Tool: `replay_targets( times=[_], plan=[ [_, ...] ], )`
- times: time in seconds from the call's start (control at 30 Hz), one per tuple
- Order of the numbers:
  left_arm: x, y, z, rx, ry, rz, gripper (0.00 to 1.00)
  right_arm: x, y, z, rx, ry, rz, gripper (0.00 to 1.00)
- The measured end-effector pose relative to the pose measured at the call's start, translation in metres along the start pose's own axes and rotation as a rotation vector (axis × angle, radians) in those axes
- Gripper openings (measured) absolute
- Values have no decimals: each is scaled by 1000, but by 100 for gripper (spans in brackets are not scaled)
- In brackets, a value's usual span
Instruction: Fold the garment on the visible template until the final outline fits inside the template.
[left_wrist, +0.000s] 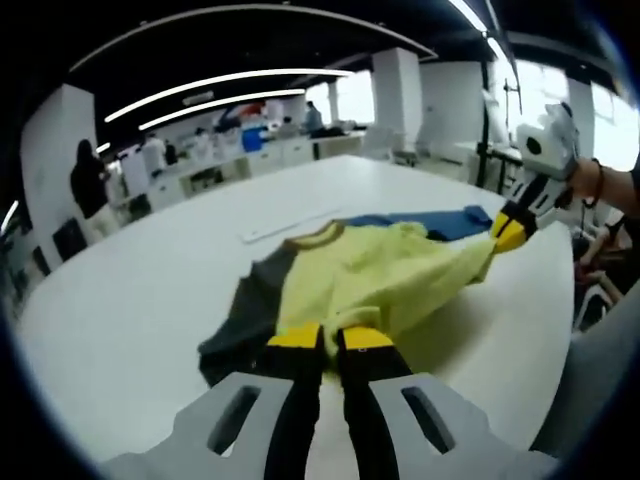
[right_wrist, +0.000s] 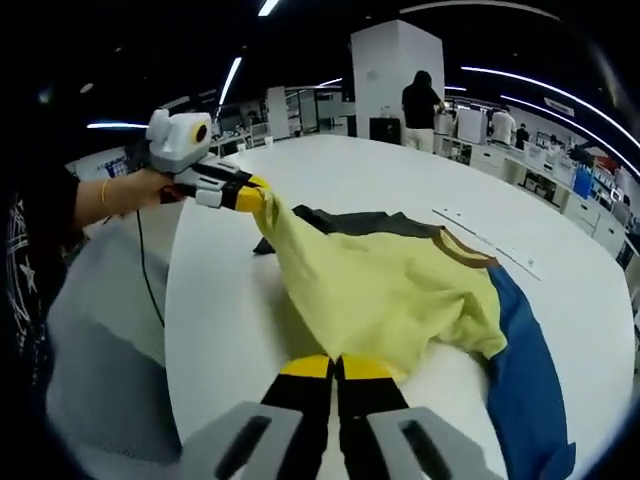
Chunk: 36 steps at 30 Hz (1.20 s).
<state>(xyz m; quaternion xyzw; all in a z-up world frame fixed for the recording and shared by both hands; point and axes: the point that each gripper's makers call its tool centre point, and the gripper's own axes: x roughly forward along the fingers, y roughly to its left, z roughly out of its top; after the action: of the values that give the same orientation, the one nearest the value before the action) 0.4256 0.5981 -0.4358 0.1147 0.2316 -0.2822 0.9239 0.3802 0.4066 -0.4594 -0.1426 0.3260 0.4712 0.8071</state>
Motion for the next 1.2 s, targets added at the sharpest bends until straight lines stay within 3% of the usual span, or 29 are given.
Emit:
replay_targets(
  times=[0.47, 0.57, 0.73, 0.9, 1.2],
  plan=[
    [-13, -21, -47, -40, 95, -9, 3, 7, 34, -37, 55, 33, 28, 0],
    [-11, -27, -57, -83, 116, -25, 3, 12, 36, -49, 36, 71, 11, 0],
    [-12, -33, -72, -76, 165, -17, 3, 16, 36, -57, 66, 80, 1, 0],
    [-16, -41, -85, -71, 223, -35, 4, 20, 38, -66, 26, 124, -25, 0],
    [-22, -42, -105, -65, 303, -28, 8, 21, 36, -70, 164, 84, -37, 0]
  ],
)
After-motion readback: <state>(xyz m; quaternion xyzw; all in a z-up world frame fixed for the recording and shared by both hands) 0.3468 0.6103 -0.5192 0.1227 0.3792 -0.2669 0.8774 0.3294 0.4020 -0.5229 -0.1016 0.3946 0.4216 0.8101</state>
